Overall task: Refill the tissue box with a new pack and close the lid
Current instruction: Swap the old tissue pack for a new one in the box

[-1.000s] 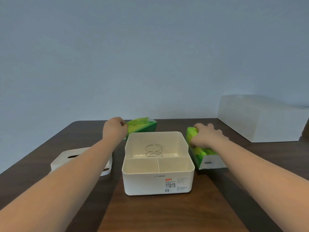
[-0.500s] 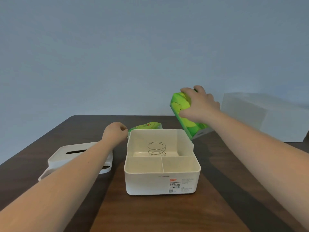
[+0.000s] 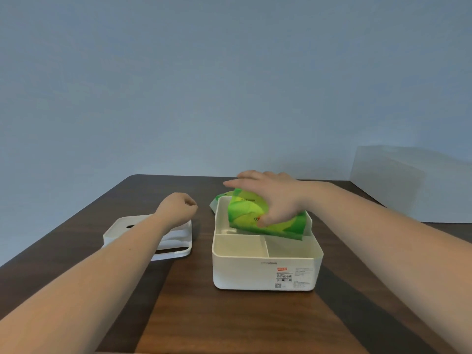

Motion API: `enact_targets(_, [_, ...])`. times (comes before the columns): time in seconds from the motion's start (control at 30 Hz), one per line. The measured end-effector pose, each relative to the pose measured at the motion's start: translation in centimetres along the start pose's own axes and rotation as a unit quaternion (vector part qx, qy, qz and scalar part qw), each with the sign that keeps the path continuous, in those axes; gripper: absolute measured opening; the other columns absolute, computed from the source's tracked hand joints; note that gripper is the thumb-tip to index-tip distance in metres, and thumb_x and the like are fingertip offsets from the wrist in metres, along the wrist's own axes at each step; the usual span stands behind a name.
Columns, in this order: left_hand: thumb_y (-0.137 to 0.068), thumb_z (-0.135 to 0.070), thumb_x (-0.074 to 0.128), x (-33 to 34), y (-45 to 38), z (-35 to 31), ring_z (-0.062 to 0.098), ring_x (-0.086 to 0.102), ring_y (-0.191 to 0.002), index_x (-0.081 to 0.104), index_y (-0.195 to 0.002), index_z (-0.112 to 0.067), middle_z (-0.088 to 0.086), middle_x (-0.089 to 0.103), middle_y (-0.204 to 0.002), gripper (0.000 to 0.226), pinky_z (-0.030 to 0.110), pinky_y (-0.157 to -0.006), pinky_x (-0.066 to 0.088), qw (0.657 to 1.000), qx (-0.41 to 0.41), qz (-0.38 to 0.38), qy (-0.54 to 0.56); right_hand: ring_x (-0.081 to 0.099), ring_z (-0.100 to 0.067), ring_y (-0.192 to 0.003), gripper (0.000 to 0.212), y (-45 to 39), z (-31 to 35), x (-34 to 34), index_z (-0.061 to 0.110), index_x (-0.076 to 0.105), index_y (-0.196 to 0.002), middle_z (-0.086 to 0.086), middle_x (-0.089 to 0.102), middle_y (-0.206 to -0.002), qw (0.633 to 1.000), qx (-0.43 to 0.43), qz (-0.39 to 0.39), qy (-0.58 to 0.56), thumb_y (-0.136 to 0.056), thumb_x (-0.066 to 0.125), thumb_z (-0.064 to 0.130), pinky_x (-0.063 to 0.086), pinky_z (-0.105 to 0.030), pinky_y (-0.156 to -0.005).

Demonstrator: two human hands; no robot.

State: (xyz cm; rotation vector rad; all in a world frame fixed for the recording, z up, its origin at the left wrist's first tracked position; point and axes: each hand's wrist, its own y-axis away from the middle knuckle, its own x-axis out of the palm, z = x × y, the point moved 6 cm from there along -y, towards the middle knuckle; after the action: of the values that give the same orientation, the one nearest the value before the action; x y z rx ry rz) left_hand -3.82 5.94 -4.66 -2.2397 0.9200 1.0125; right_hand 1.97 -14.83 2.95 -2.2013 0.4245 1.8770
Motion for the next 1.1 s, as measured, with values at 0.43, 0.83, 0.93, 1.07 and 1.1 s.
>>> enact_targets(0.43, [-0.093, -0.021, 0.051, -3.0, 1.7, 3.9, 0.016, 0.053, -0.098, 0.067, -0.115, -0.012, 0.006, 0.066, -0.12, 0.028, 0.03, -0.088, 0.046, 1.0, -0.027, 0.008, -0.008, 0.027, -0.022, -0.143, 0.096, -2.0, 1.1, 3.0, 0.046, 0.016, -0.148, 0.005, 0.024, -0.158, 0.988, -0.021, 0.111, -0.102, -0.077, 0.074, 0.016, 0.032, -0.046, -0.114])
enact_targets(0.83, [-0.093, -0.026, 0.05, -5.5, 2.6, 8.0, 0.023, 0.058, -0.112, 0.062, -0.122, -0.014, 0.005, 0.064, -0.125, 0.033, 0.037, -0.095, 0.048, 0.996, -0.073, -0.052, -0.018, 0.054, -0.017, -0.121, 0.036, -2.4, 2.6, -0.3, 0.023, 0.064, -0.121, 0.004, 0.062, -0.129, 0.973, 0.063, -0.062, -0.213, -0.094, 0.054, 0.044, 0.043, -0.034, -0.103])
enact_targets(0.93, [-0.093, -0.029, 0.048, -6.3, 3.3, 9.9, 0.027, 0.055, -0.121, 0.056, -0.129, -0.016, 0.006, 0.06, -0.133, 0.04, 0.039, -0.096, 0.046, 0.991, -0.112, -0.069, -0.034, 0.059, -0.02, -0.114, 0.032, -3.8, 4.0, -1.0, 0.02, 0.065, -0.118, 0.0, 0.067, -0.12, 0.964, 0.08, -0.114, -0.227, -0.095, 0.053, 0.039, 0.047, -0.038, -0.099])
enact_targets(1.07, [-0.092, -0.031, 0.046, -6.9, 4.2, 12.4, 0.031, 0.052, -0.126, 0.046, -0.139, -0.016, 0.009, 0.053, -0.142, 0.049, 0.041, -0.099, 0.047, 0.986, -0.151, -0.062, -0.048, 0.058, -0.023, -0.115, 0.031, -5.9, 7.1, -0.8, 0.018, 0.061, -0.123, -0.002, 0.065, -0.122, 0.96, 0.08, -0.132, -0.234, -0.097, 0.05, 0.03, 0.047, -0.033, -0.097])
enact_targets(1.1, [-0.093, -0.031, 0.046, -7.0, 4.3, 12.8, 0.031, 0.052, -0.126, 0.045, -0.14, -0.015, 0.01, 0.052, -0.142, 0.05, 0.04, -0.099, 0.046, 0.985, -0.157, -0.058, -0.046, 0.056, -0.024, -0.116, 0.031, -6.5, 7.9, -0.5, 0.017, 0.06, -0.124, -0.003, 0.064, -0.124, 0.96, 0.081, -0.129, -0.234, -0.097, 0.049, 0.028, 0.046, -0.033, -0.097])
